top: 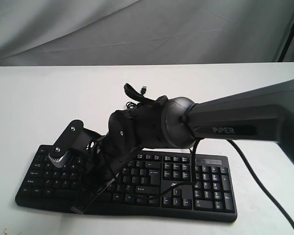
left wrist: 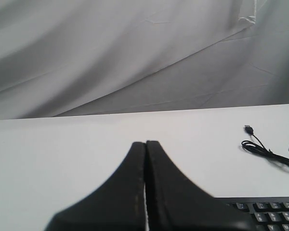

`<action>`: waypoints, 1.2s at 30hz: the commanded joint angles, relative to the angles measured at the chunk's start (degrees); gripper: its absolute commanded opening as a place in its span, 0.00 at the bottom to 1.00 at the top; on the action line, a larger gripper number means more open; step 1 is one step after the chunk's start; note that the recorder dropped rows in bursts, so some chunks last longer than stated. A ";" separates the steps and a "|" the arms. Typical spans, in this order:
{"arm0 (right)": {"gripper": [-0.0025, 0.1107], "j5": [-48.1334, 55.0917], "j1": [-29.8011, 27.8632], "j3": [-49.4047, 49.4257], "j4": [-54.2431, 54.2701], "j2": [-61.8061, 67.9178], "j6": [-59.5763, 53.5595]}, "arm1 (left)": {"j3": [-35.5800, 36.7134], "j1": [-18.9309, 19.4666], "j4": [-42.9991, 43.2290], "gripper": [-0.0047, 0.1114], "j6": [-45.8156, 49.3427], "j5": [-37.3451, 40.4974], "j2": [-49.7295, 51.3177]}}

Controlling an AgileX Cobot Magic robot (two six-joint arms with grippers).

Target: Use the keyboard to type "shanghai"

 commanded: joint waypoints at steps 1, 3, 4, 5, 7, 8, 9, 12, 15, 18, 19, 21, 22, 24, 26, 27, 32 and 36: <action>0.02 0.28 -0.23 0.46 -1.75 -1.33 0.54 | 0.10 -0.37 0.00 0.04 -0.15 -0.34 -0.14; 0.02 0.53 -0.23 0.46 -2.78 -1.27 1.53 | 0.10 -0.37 0.00 0.04 -0.15 -0.34 -0.14; 0.02 0.53 -0.23 0.46 -2.78 -1.27 1.53 | 0.10 -0.37 0.00 0.04 -0.15 -0.34 -0.14; 0.02 0.51 -0.23 0.56 -2.78 -0.78 1.66 | 0.10 -0.37 0.00 0.04 -0.15 -0.34 -0.14; 0.02 0.21 -0.23 0.56 -2.59 -0.25 1.66 | 0.10 -0.37 0.00 0.04 -0.15 -0.34 -0.14; 0.02 0.10 -0.23 0.56 -2.43 0.04 1.66 | 0.10 -0.37 0.00 0.04 -0.15 -0.34 -0.14; 0.02 -0.02 -0.23 0.56 -2.42 0.56 1.66 | 0.10 -0.37 0.00 0.04 -0.15 -0.34 -0.14; 0.02 0.15 -0.23 0.56 -2.31 0.72 1.66 | 0.10 -0.37 0.00 0.04 -0.15 -0.34 -0.14; 0.02 0.24 -0.23 0.45 -2.41 0.49 1.66 | 0.10 -0.37 0.00 0.04 -0.15 -0.34 -0.14; 0.02 0.37 -0.23 0.45 -2.41 0.50 1.66 | 0.10 -0.37 0.00 0.04 -0.15 -0.34 -0.14; 0.02 0.37 -0.23 0.45 -2.41 0.50 1.66 | 0.10 -0.37 0.00 0.04 -0.15 -0.34 -0.14; 0.02 0.37 -0.23 0.45 -2.41 0.65 1.66 | 0.10 -0.37 0.00 0.04 -0.15 -0.34 -0.14; 0.02 0.37 -0.23 0.45 -2.41 0.65 1.66 | 0.10 -0.37 0.00 0.04 -0.15 -0.34 -0.14; 0.02 0.26 -0.23 0.18 -2.41 0.32 1.56 | 0.10 -0.37 0.00 0.04 -0.15 -0.34 -0.14; 0.02 0.26 -0.23 -1.08 -3.07 -0.37 1.56 | 0.10 -0.37 0.00 0.04 -0.15 -0.34 -0.14; 0.02 0.40 -0.23 -1.83 -3.07 -0.80 1.56 | 0.10 -0.37 0.00 0.04 -0.15 -0.34 -0.14; 0.02 0.88 -0.13 -5.36 -3.64 -0.03 1.56 | 0.10 -0.37 0.00 0.04 -0.15 -0.34 -0.14; 0.02 0.63 -0.13 -6.50 -3.55 1.43 1.19 | 0.10 -0.37 0.00 0.04 -0.15 -0.34 -0.14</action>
